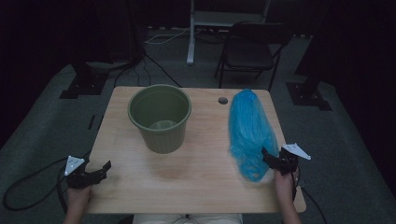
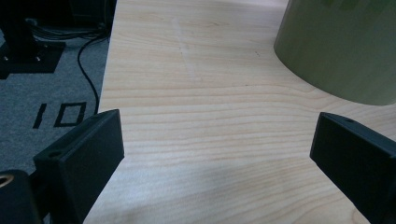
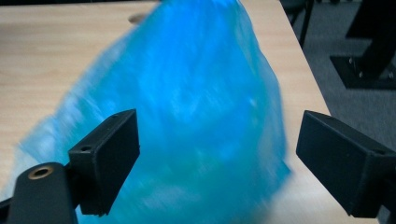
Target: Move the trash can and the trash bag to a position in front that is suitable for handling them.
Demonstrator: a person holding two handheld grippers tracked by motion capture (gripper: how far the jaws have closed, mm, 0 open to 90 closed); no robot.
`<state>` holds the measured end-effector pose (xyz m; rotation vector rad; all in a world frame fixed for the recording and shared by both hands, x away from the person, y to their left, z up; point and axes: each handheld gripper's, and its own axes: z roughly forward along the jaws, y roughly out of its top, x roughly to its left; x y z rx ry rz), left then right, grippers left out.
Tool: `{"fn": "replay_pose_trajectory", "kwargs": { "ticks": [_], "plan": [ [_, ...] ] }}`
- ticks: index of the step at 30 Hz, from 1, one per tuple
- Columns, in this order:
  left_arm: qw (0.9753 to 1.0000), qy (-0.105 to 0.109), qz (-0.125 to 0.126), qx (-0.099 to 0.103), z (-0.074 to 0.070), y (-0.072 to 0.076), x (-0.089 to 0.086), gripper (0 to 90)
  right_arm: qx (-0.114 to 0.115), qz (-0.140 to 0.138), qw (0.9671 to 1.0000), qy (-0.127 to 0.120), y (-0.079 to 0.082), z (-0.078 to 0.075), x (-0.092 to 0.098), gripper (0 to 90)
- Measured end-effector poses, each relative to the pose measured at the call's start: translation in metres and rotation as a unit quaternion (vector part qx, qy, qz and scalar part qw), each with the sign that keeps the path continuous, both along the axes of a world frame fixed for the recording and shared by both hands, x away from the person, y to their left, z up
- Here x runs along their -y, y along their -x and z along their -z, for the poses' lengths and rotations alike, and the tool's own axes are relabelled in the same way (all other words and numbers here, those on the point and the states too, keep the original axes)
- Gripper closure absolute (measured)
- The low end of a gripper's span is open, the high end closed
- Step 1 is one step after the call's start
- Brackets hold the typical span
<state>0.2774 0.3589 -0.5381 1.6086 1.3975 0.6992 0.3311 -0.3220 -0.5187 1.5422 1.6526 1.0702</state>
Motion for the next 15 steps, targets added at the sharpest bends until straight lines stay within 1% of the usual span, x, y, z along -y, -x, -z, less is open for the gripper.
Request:
{"fn": "replay_pose_trajectory", "kwargs": {
  "ticks": [3,5,7,10,11,12,15],
  "plan": [
    [1.0000,0.002,0.003,0.002,-0.002,-0.006,0.002,3.4,0.005,-0.016,0.9998,-0.008,-0.011,-0.007,-0.013,12.8],
    [1.0000,0.001,0.004,0.001,-0.002,-0.012,0.004,3.4,0.003,-0.030,0.9994,-0.015,-0.019,-0.011,-0.024,12.8],
    [1.0000,0.000,0.005,-0.001,-0.002,-0.018,0.005,3.4,0.003,-0.046,0.9988,-0.014,-0.027,-0.014,-0.035,12.8],
    [1.0000,0.007,0.007,-0.002,-0.003,-0.027,0.008,3.4,0.002,-0.067,0.9977,-0.008,-0.036,-0.018,-0.051,12.8],
    [0.9999,0.008,0.009,-0.002,-0.003,-0.030,0.009,3.4,0.001,-0.080,0.9968,-0.009,-0.041,-0.021,-0.057,12.8],
    [0.9999,0.009,0.011,-0.002,-0.004,-0.033,0.010,3.4,0.001,-0.085,0.9963,-0.008,-0.045,-0.023,-0.062,12.8],
    [0.9999,0.004,0.015,-0.001,-0.006,-0.042,0.016,3.4,-0.001,-0.103,0.9946,-0.014,-0.056,-0.027,-0.076,12.8]
  ]
}}
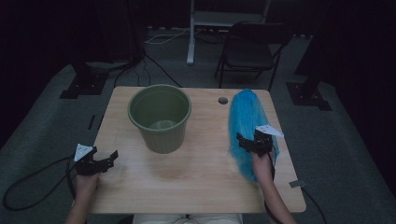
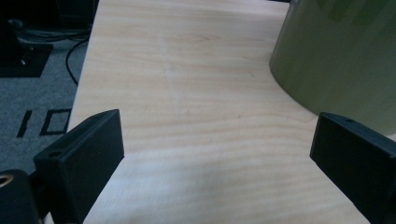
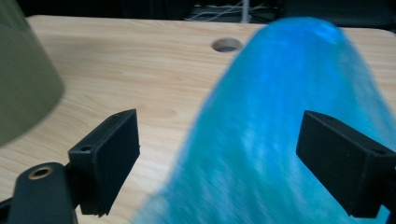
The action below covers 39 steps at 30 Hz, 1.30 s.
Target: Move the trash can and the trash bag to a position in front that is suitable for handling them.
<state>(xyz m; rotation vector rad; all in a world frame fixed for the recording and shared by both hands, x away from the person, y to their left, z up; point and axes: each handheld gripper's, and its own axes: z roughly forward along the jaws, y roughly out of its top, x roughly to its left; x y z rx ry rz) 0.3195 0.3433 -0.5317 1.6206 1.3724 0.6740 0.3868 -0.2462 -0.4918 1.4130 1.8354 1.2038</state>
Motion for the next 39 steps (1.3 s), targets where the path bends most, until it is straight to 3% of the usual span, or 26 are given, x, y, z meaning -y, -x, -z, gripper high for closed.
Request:
{"fn": "replay_pose_trajectory", "kwargs": {
  "ticks": [4,7,11,16,19,24,26,27,31,34,39],
  "plan": [
    [1.0000,-0.002,0.005,0.002,-0.001,-0.013,0.007,3.4,0.003,-0.011,0.9999,0.001,-0.011,-0.001,-0.017,12.8],
    [1.0000,-0.006,0.006,0.000,-0.001,-0.020,0.010,3.4,-0.001,-0.017,0.9998,0.002,-0.017,0.000,-0.025,12.8],
    [0.9998,-0.013,0.013,-0.004,0.001,-0.035,0.022,3.4,-0.014,-0.030,0.9993,-0.014,-0.034,0.001,-0.048,12.8],
    [0.9998,-0.014,0.013,-0.009,0.002,-0.054,0.032,3.4,-0.017,-0.041,0.9989,-0.012,-0.047,0.000,-0.066,12.8],
    [0.9998,0.009,0.014,-0.013,0.003,-0.064,0.035,3.4,-0.023,-0.052,0.9981,-0.022,-0.060,0.000,-0.085,12.8],
    [0.9999,0.010,-0.002,-0.009,0.000,-0.083,0.038,3.4,-0.021,-0.059,0.9977,-0.024,-0.072,-0.001,-0.107,12.8],
    [0.9998,0.021,0.000,-0.007,-0.003,-0.089,0.037,3.3,-0.029,-0.066,0.9970,-0.028,-0.082,0.000,-0.125,12.8],
    [0.9994,0.032,0.005,-0.007,-0.003,-0.091,0.037,3.3,-0.029,-0.066,0.9970,-0.028,-0.082,0.000,-0.125,12.8],
    [0.9998,0.015,0.005,-0.008,-0.007,-0.099,0.040,3.3,-0.040,-0.077,0.9958,-0.029,-0.093,0.002,-0.147,12.8],
    [0.9999,0.008,0.009,-0.003,-0.008,-0.102,0.042,3.3,-0.042,-0.080,0.9955,-0.028,-0.096,0.004,-0.153,12.7],
    [0.9997,0.014,0.021,0.002,-0.011,-0.106,0.046,3.3,-0.051,-0.086,0.9940,-0.045,-0.102,0.007,-0.162,12.2]
  ]
}}
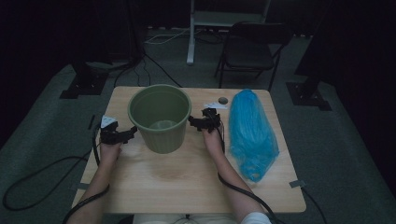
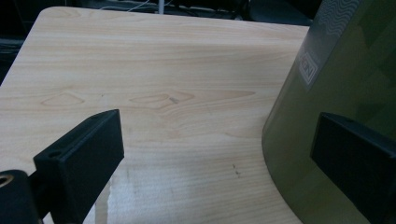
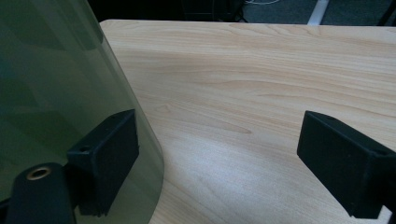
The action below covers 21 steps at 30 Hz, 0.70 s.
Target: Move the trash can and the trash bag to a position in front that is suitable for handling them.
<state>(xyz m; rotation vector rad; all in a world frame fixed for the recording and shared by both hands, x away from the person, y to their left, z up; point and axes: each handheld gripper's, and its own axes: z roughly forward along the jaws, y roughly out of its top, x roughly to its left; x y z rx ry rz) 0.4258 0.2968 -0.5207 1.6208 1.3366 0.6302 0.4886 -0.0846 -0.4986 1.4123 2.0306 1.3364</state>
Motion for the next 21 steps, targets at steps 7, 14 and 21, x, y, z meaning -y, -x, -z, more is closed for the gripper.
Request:
{"fn": "replay_pose_trajectory", "kwargs": {
  "ticks": [7,14,21],
  "plan": [
    [1.0000,-0.008,0.004,0.004,0.000,0.002,0.008,3.4,-0.011,-0.012,0.9999,0.000,-0.001,0.000,-0.003,12.5],
    [0.9997,-0.018,0.014,0.004,-0.001,0.007,0.015,3.4,-0.029,-0.026,0.9992,-0.012,0.002,0.000,0.006,12.6],
    [0.9992,-0.021,0.035,0.000,-0.002,0.018,0.028,3.4,-0.029,-0.022,0.9993,-0.009,0.018,0.000,0.021,13.2]
  ]
}}
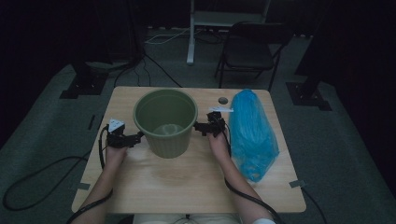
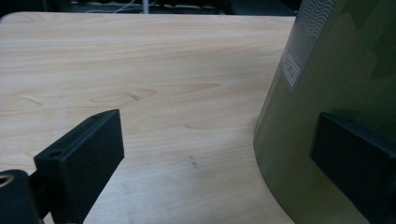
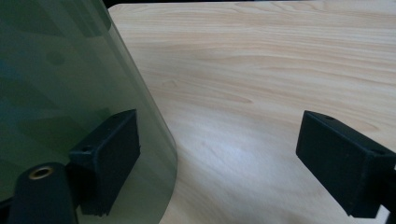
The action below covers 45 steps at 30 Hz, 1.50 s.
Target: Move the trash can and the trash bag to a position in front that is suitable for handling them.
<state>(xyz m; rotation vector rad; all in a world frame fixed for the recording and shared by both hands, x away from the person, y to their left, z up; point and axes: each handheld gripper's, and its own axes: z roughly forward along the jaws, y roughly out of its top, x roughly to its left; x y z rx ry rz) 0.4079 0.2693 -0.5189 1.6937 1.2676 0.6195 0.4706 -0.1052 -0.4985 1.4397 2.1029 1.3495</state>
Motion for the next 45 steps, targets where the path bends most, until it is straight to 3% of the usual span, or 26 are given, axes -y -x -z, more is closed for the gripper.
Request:
{"fn": "replay_pose_trajectory", "kwargs": {
  "ticks": [13,16,18,23,27,33,36,45],
  "plan": [
    [0.9987,-0.021,0.046,-0.006,-0.004,0.026,0.023,3.4,-0.003,-0.003,1.0000,-0.002,0.035,0.000,0.031,13.7],
    [0.9979,-0.027,0.059,-0.008,-0.006,0.035,0.028,3.4,-0.012,-0.007,0.9997,-0.022,0.048,0.004,0.039,13.7],
    [0.9974,-0.031,0.065,-0.006,-0.006,0.041,0.031,3.4,-0.002,-0.003,0.9998,-0.019,0.056,0.004,0.042,13.8],
    [0.9962,-0.032,0.081,-0.004,-0.006,0.058,0.036,3.4,-0.007,-0.006,0.9995,-0.029,0.075,0.006,0.052,14.6],
    [0.9956,-0.027,0.090,-0.004,-0.005,0.071,0.038,3.4,-0.010,-0.017,0.9993,-0.032,0.089,0.007,0.057,14.4],
    [0.9930,-0.055,0.104,-0.001,-0.010,0.088,0.043,3.4,-0.011,-0.020,0.9997,-0.009,0.106,0.003,0.060,14.5],
    [0.9919,-0.064,0.110,0.000,-0.011,0.094,0.044,3.4,-0.014,-0.026,0.9995,-0.010,0.115,0.003,0.061,14.5],
    [0.9911,-0.059,0.119,0.000,-0.010,0.114,0.044,3.4,-0.019,-0.042,0.9987,-0.019,0.139,0.005,0.066,14.5]
  ]
}}
